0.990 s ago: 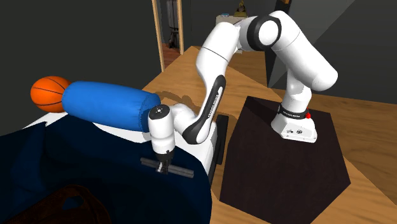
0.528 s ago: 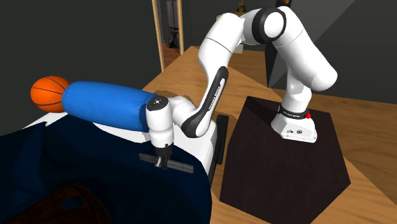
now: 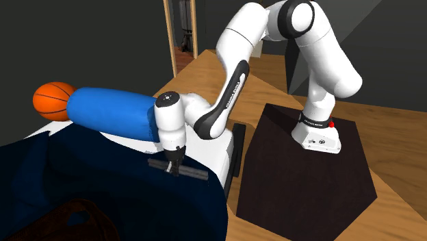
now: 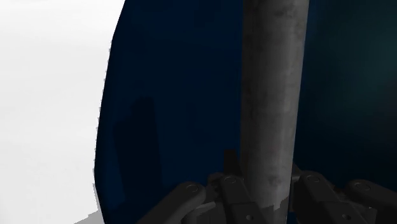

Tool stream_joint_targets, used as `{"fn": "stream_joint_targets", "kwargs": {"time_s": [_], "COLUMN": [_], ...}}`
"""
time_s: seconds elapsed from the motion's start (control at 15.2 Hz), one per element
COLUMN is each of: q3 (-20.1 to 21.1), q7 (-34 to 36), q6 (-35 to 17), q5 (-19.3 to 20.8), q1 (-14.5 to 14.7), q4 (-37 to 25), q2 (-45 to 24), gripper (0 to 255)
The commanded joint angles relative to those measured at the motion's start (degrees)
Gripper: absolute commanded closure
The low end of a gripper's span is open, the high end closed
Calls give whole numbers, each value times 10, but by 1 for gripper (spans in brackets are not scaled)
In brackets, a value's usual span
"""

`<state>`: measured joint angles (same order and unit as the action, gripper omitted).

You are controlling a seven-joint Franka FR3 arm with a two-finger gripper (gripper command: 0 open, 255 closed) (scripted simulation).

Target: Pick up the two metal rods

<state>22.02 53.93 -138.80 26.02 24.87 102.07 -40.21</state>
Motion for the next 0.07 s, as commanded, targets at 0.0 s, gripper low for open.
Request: {"fn": "stream_joint_targets", "kwargs": {"time_s": [0.0], "q3": [2], "q7": [0], "q6": [2], "q5": [-1], "q1": [-1], "q4": [2], "q2": [4], "gripper": [255]}}
